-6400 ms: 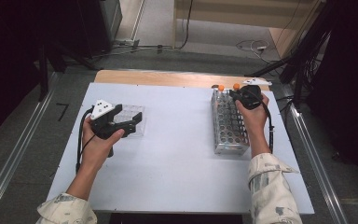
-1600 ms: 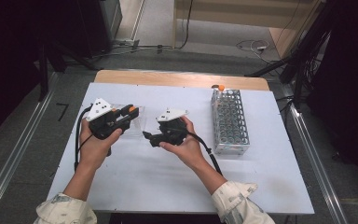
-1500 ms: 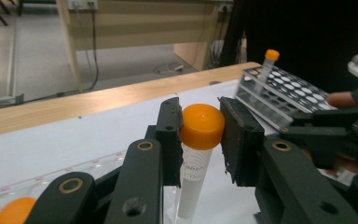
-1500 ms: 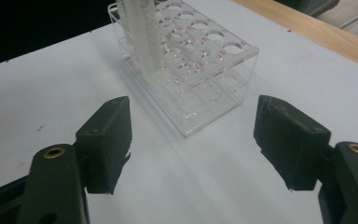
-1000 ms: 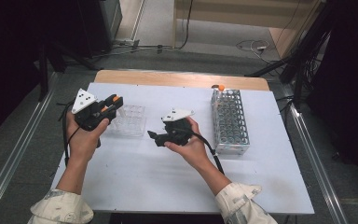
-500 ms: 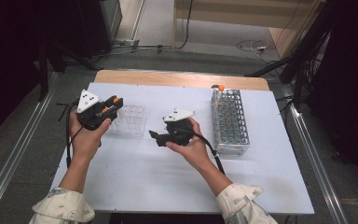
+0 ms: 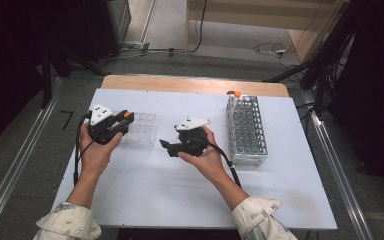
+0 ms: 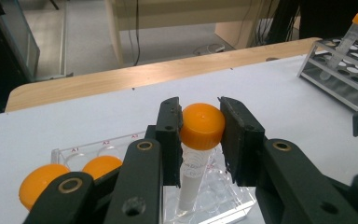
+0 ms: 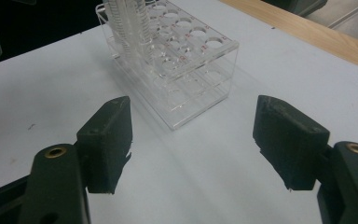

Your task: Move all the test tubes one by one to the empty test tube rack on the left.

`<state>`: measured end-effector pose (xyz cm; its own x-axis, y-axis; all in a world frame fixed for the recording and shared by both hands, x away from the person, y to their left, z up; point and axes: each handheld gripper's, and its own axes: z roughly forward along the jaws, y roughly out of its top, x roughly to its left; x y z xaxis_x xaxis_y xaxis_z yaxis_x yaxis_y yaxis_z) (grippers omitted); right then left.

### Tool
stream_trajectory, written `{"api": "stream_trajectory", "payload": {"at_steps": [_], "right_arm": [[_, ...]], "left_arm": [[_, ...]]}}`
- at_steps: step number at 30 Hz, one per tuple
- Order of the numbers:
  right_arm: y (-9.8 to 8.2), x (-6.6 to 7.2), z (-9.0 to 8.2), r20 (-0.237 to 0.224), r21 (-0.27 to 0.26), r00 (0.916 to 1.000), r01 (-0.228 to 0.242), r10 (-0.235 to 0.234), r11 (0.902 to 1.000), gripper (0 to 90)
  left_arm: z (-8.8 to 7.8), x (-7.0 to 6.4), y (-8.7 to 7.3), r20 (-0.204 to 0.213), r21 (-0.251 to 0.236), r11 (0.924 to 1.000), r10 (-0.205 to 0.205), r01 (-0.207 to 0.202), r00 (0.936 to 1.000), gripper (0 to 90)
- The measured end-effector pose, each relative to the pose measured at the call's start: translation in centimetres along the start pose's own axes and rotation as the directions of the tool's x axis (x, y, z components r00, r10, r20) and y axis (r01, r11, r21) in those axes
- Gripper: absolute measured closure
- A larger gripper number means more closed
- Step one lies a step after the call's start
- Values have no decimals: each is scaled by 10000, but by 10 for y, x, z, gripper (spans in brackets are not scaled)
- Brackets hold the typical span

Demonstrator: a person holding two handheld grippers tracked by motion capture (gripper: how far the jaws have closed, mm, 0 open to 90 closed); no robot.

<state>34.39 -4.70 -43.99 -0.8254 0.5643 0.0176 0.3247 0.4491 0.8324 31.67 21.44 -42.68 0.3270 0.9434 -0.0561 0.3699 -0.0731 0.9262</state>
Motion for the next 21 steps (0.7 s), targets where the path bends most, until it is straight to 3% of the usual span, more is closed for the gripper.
{"api": "stream_trajectory", "payload": {"at_steps": [11, 21], "right_arm": [[0, 0, 1, -7, 34, 10000, 19, -19, 10000, 271], [0, 0, 1, 15, 22, 10000, 32, -32, 10000, 271]], "left_arm": [[0, -2, -1, 18, -48, 10000, 27, -27, 10000, 692], [-1, -4, 0, 92, -193, 9998, -34, 35, 10000, 593]]}}
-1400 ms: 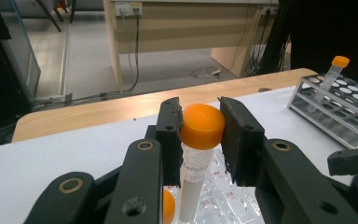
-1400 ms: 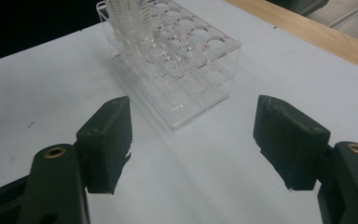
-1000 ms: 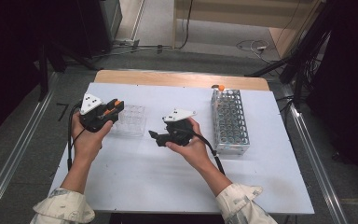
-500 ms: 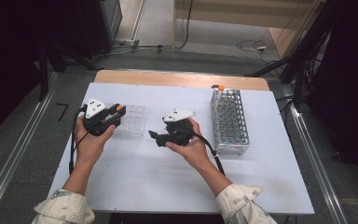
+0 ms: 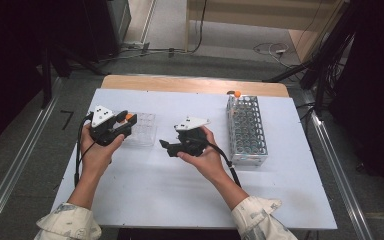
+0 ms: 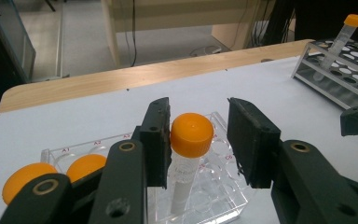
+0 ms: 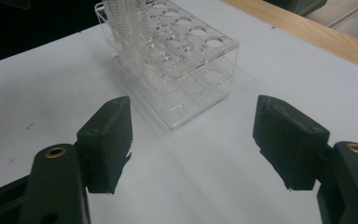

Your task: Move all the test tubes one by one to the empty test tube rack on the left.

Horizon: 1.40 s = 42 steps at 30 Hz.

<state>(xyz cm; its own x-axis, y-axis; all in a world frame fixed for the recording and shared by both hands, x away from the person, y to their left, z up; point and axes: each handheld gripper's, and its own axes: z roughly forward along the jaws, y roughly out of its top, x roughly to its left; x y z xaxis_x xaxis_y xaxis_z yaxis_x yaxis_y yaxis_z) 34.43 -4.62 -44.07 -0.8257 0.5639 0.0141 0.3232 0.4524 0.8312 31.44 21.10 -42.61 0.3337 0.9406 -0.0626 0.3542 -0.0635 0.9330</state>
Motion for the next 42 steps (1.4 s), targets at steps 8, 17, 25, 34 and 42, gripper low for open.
{"api": "stream_trajectory", "payload": {"at_steps": [8, 17, 25, 34, 42], "right_arm": [[0, -1, -1, 37, -68, 10000, 1, -1, 10000, 271], [2, -9, -8, 320, -237, 9994, -120, 128, 9996, 270], [4, -24, -24, 1106, -588, 9922, -512, 574, 9970, 249], [8, -54, -54, 2016, -1055, 9742, -817, 1017, 9911, 218], [1, -94, -72, 3267, -1154, 9312, -1302, 1615, 9847, 194]], "left_arm": [[-3, -2, 3, 54, -199, 9997, -107, 108, 9999, 510], [-11, -11, 13, 335, -554, 9972, -488, 506, 9982, 347], [-9, -18, 15, 945, -219, 9960, -842, 866, 9920, 225], [-7, -25, 14, 1328, -86, 9967, -789, 807, 9880, 143], [-5, -31, 15, 1615, 109, 9969, -792, 785, 9837, 142]]}}
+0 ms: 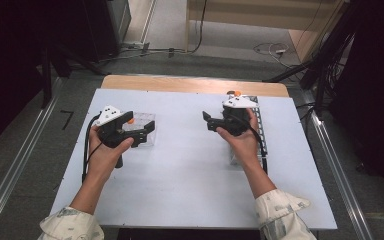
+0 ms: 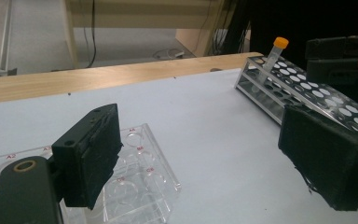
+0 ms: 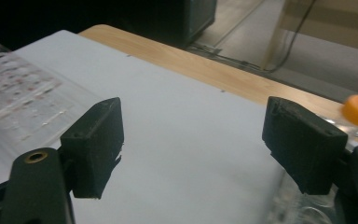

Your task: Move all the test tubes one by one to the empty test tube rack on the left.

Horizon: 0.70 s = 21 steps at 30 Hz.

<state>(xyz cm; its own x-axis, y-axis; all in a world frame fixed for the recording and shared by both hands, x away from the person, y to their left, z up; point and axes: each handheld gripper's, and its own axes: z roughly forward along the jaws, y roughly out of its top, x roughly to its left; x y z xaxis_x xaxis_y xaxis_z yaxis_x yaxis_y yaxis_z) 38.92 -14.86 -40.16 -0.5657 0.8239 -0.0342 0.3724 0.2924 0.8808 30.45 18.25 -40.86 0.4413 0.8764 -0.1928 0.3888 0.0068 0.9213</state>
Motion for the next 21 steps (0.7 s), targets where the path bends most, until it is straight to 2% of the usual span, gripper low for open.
{"api": "stream_trajectory", "payload": {"at_steps": [7, 13, 16, 18, 21], "right_arm": [[-1, -34, 2, 914, 107, 9943, -557, 545, 9984, 195], [-8, -54, 7, 1477, 221, 9842, -1017, 973, 9946, 208], [-10, -61, 14, 1786, 352, 9797, -993, 915, 9944, 249], [-11, -67, 18, 1942, 321, 9753, -1136, 1053, 9930, 285], [-11, -72, 25, 1960, 522, 9762, -1050, 930, 9931, 336]], "left_arm": [[1, -2, -1, 74, 23, 10000, -19, 18, 10000, 142], [2, -3, -1, 77, 48, 10000, -6, 6, 10000, 141], [2, -3, -2, 70, 85, 10000, -4, 3, 10000, 141], [2, -3, -2, 63, 75, 10000, -5, 4, 10000, 141], [2, -3, -2, 75, 71, 10000, -6, 5, 10000, 141]]}}
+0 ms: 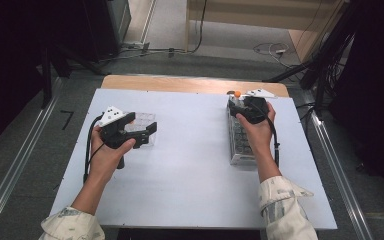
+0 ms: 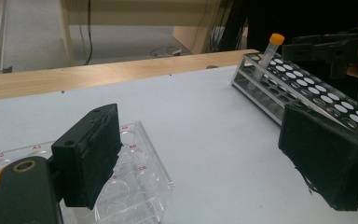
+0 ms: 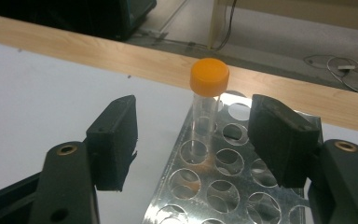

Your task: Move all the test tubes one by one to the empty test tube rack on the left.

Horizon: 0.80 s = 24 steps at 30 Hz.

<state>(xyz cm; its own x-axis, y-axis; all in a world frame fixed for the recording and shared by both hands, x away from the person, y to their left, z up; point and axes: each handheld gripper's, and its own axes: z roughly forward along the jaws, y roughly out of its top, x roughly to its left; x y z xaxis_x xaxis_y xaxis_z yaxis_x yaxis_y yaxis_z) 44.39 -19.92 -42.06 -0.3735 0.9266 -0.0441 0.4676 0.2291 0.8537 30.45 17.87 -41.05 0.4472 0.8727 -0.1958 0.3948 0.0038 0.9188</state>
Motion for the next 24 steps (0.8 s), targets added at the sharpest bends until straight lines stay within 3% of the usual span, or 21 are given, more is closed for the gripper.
{"api": "stream_trajectory", "payload": {"at_steps": [5, 12, 24], "right_arm": [[6, -4, 11, -4, 225, 10000, 14, -14, 9997, 442], [8, -11, 26, 66, 942, 9999, -90, 84, 9955, 558], [14, -8, 37, -32, 1520, 9997, 233, -230, 9881, 678]], "left_arm": [[0, 0, 0, 10, -20, 10000, -6, 6, 10000, 141], [-1, 0, 0, 50, -7, 10000, 19, -19, 10000, 142], [0, -1, -1, 77, 67, 10000, 14, -15, 10000, 143]]}}
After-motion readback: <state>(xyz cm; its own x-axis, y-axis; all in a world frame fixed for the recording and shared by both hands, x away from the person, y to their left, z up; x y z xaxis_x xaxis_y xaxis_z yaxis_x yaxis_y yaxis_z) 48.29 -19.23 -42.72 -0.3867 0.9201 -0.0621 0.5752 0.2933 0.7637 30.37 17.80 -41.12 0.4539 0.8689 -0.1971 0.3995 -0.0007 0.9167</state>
